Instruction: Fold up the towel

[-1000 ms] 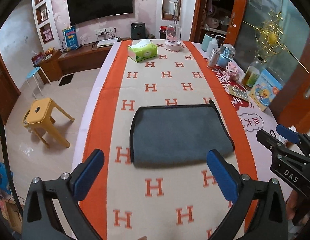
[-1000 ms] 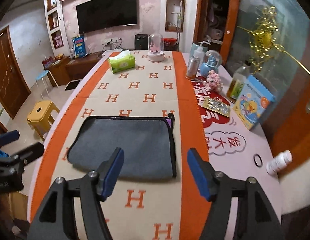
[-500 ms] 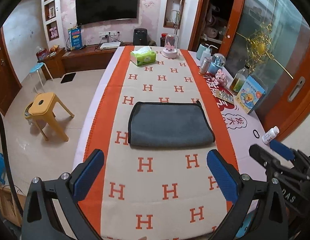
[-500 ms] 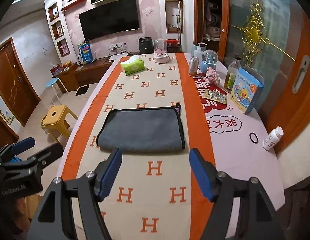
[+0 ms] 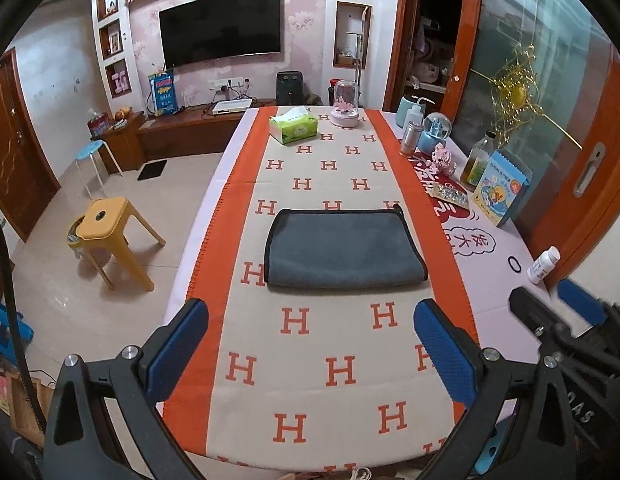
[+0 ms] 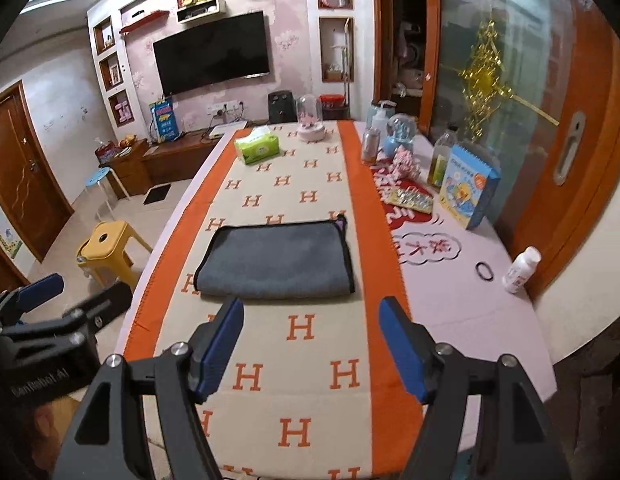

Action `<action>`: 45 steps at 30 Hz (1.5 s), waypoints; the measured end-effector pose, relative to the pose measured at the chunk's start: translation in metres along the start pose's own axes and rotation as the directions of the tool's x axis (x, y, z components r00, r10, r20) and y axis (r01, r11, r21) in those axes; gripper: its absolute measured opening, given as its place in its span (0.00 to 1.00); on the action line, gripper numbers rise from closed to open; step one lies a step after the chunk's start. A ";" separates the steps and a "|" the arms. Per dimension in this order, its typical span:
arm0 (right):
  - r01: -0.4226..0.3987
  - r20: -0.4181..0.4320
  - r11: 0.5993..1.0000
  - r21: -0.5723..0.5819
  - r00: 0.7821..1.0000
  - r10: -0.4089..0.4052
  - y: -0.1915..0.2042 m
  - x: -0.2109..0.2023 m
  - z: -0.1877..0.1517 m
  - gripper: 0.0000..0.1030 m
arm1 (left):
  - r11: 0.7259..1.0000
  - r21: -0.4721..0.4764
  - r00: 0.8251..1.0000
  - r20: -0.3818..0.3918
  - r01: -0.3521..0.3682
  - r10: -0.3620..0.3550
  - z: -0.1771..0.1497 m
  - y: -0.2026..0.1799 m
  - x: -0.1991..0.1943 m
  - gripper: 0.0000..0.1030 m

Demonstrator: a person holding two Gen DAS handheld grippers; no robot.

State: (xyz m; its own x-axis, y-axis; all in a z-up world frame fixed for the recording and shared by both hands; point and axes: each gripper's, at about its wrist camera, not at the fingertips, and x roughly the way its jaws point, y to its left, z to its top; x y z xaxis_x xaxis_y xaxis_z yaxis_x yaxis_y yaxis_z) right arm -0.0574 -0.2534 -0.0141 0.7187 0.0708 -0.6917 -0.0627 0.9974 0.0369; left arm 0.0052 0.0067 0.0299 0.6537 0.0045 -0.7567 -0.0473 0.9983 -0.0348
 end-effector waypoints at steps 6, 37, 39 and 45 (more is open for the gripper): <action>0.021 0.036 1.000 -0.005 0.999 -0.021 -0.001 -0.010 -0.001 0.68 | 1.000 -0.011 1.000 0.007 -0.011 0.011 -0.004 -0.002 -0.002 0.99; -0.004 -0.003 1.000 -0.012 1.000 0.004 0.000 -0.002 -0.004 0.68 | 1.000 -0.018 1.000 -0.017 -0.017 0.017 -0.003 0.001 0.002 0.99; -0.003 -0.007 1.000 -0.010 1.000 0.003 0.000 0.000 -0.003 0.68 | 1.000 -0.020 1.000 -0.016 -0.017 0.017 -0.002 0.002 0.002 0.99; -0.003 -0.009 1.000 -0.009 1.000 0.003 0.000 0.001 -0.001 0.68 | 1.000 -0.018 1.000 -0.018 -0.018 0.017 -0.002 0.001 0.002 0.99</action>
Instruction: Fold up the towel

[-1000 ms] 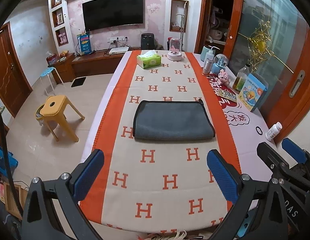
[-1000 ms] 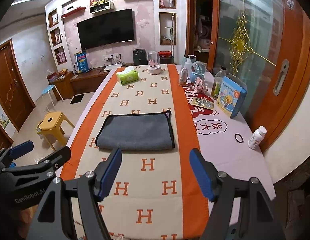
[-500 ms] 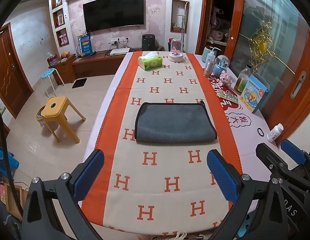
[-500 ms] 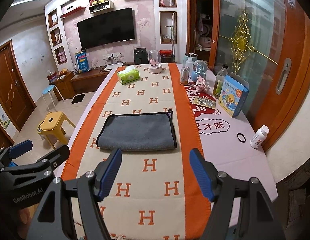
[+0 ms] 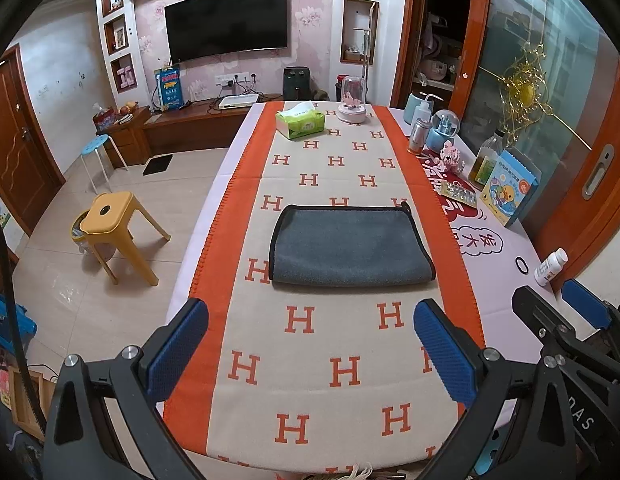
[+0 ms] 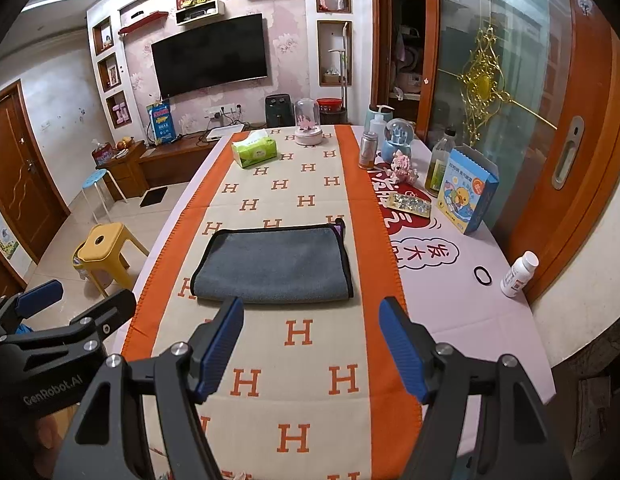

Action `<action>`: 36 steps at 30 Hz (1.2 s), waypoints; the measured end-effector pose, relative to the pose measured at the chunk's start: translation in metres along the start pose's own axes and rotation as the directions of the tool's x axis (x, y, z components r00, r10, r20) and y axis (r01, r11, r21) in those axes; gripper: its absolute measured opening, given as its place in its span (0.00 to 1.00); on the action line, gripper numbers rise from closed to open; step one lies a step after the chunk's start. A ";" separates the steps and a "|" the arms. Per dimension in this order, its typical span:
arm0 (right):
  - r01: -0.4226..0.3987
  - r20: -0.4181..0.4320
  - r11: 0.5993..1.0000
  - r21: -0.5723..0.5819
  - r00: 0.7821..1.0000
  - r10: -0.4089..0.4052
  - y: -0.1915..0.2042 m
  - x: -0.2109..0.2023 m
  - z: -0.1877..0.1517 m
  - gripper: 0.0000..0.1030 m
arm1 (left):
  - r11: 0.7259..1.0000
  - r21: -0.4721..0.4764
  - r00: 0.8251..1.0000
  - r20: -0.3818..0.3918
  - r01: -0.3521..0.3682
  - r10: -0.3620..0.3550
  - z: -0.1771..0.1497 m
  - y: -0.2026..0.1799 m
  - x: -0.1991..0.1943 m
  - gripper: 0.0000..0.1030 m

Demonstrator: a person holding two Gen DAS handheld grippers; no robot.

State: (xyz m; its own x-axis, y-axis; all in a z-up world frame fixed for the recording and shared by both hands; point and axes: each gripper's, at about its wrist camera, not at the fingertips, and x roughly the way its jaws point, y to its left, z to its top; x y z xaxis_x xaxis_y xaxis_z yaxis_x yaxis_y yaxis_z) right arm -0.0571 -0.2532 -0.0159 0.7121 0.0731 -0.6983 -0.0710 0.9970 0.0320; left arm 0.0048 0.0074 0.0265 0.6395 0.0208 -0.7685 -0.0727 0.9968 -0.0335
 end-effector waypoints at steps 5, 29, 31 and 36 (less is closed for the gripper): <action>0.000 -0.005 1.000 0.001 1.000 0.000 0.000 0.003 0.001 0.68 | 1.000 0.001 1.000 -0.004 0.002 -0.002 0.003 0.002 0.001 0.99; 0.002 -0.011 1.000 0.003 1.000 -0.002 0.001 0.008 0.001 0.68 | 1.000 0.004 1.000 -0.011 0.002 -0.002 0.003 0.002 0.004 0.99; 0.002 -0.011 1.000 0.004 1.000 -0.002 0.001 0.008 0.001 0.68 | 1.000 0.005 1.000 -0.013 0.001 -0.001 0.002 0.001 0.005 0.99; 0.001 -0.012 1.000 0.002 1.000 -0.001 0.001 0.008 0.002 0.68 | 1.000 0.007 1.000 -0.016 0.000 0.000 0.001 0.000 0.008 0.99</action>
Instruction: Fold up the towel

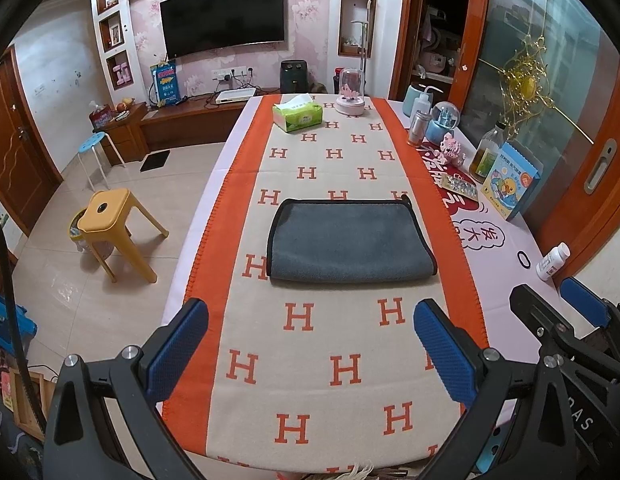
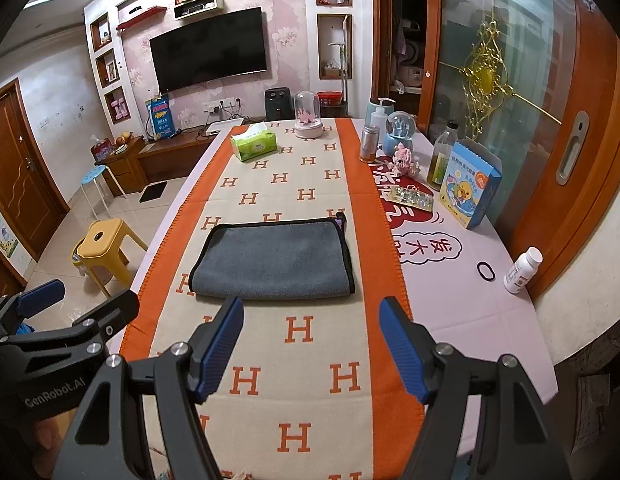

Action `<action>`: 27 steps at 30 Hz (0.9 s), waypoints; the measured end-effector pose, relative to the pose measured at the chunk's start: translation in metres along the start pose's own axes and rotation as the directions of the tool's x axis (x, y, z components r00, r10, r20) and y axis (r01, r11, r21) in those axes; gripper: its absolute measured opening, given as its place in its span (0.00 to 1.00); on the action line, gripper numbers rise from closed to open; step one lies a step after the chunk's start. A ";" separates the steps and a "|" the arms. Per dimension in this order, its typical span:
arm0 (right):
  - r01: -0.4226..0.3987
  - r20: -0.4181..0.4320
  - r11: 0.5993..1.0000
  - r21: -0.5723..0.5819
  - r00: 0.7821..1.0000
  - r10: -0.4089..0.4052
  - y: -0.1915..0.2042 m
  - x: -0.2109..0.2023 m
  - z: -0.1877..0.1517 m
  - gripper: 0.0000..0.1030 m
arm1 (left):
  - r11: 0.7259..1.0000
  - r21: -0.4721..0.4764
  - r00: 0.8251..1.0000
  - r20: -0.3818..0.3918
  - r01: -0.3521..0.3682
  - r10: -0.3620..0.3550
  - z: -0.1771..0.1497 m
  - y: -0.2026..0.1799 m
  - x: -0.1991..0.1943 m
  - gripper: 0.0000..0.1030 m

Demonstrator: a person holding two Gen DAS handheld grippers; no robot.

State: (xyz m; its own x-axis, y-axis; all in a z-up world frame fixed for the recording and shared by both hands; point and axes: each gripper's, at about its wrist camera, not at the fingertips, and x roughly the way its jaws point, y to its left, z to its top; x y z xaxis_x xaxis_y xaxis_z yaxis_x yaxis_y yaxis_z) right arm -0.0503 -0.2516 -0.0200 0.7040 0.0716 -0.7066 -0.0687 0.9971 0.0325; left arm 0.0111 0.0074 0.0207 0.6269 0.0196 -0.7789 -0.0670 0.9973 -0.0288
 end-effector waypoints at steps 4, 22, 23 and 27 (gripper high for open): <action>0.001 0.000 1.000 -0.001 1.000 -0.001 0.000 0.000 0.000 0.68 | 1.000 0.000 1.000 0.001 0.000 0.000 0.000 0.000 0.000 0.99; 0.000 0.000 1.000 0.001 1.000 0.000 0.000 0.003 -0.001 0.68 | 1.000 0.001 1.000 -0.002 0.001 -0.001 0.002 0.000 0.000 0.99; 0.000 -0.001 1.000 0.001 1.000 0.000 0.000 0.002 0.000 0.68 | 1.000 0.001 1.000 -0.002 0.001 -0.001 0.002 0.000 0.000 0.99; 0.000 0.000 1.000 0.002 1.000 0.000 0.000 0.002 0.000 0.68 | 1.000 0.002 1.000 -0.003 0.002 -0.002 0.002 -0.001 0.001 0.99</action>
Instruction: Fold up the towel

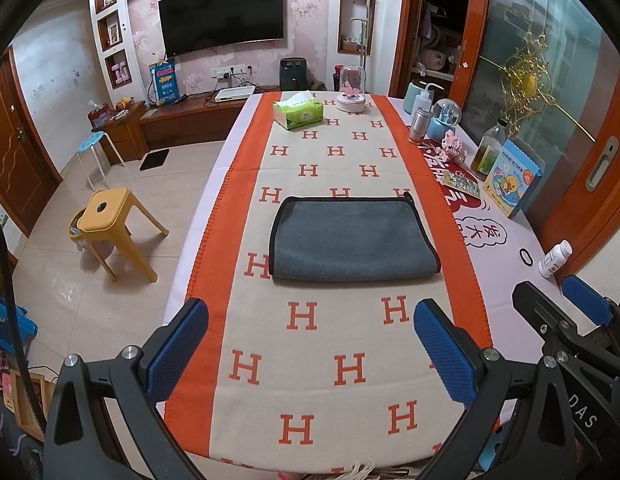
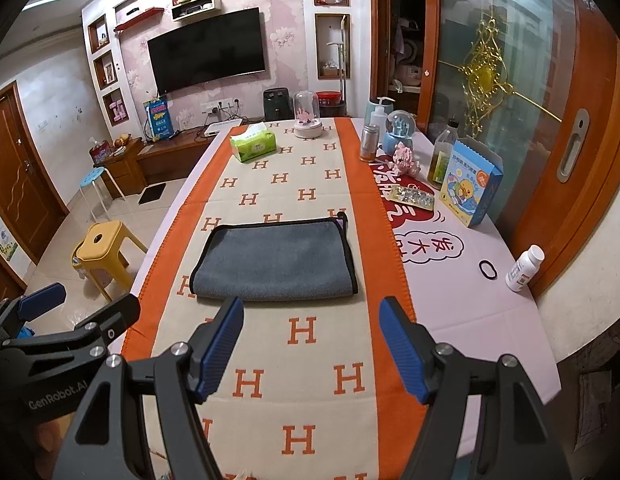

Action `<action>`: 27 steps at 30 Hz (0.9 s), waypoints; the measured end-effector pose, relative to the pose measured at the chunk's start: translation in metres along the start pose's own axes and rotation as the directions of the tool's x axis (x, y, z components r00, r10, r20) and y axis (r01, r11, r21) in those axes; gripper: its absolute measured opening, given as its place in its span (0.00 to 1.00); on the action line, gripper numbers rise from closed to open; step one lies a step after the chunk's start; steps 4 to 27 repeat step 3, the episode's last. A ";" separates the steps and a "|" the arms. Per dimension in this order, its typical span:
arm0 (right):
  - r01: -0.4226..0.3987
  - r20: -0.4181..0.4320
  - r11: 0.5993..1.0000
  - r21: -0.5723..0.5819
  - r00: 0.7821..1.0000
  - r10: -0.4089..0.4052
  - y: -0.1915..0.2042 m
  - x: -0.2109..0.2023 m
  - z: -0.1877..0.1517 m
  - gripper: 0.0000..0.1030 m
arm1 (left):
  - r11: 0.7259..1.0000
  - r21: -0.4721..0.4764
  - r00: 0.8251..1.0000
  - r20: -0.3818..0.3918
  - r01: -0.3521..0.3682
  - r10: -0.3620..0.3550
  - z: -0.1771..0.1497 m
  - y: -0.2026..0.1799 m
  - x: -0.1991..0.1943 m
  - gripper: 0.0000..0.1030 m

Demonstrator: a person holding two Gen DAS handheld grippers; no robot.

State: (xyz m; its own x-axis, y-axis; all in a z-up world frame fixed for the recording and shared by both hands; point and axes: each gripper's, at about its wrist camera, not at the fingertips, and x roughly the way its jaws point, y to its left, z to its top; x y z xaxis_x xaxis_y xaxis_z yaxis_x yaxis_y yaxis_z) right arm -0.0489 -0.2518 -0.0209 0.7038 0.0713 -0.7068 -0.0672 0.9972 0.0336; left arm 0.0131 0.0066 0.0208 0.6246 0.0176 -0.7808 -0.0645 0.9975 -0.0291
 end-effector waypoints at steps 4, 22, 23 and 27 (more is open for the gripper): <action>0.000 0.000 1.000 -0.001 1.000 0.000 0.000 0.000 0.000 0.68 | 1.000 0.001 1.000 0.001 0.000 0.000 -0.001 0.000 0.000 0.99; 0.000 0.000 1.000 -0.001 1.000 0.000 0.000 0.000 0.000 0.68 | 1.000 0.001 1.000 0.001 0.000 0.000 -0.001 0.000 0.000 0.99; 0.000 0.000 1.000 -0.001 1.000 0.000 0.000 0.000 0.000 0.68 | 1.000 0.001 1.000 0.001 0.000 0.000 -0.001 0.000 0.000 0.99; 0.000 0.000 1.000 -0.001 1.000 0.000 0.000 0.000 0.000 0.68 | 1.000 0.001 1.000 0.001 0.000 0.000 -0.001 0.000 0.000 0.99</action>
